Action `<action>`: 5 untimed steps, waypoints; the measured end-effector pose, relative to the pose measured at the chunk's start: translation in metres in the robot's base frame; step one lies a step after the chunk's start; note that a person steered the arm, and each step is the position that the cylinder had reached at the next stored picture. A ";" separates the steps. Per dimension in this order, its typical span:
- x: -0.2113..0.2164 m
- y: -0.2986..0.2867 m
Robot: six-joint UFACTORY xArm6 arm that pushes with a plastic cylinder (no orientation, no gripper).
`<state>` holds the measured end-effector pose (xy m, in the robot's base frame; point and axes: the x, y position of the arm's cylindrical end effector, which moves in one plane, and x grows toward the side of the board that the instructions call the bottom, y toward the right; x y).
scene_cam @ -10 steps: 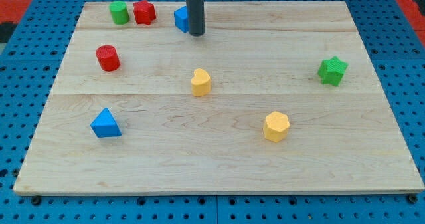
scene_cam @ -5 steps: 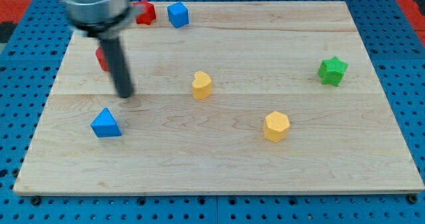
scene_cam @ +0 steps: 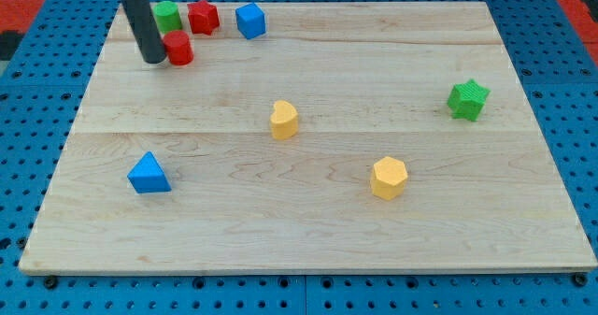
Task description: Move the red circle to the bottom of the red star
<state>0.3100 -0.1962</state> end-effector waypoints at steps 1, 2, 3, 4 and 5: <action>0.007 0.015; 0.021 0.054; 0.020 0.139; 0.026 0.226; 0.082 0.251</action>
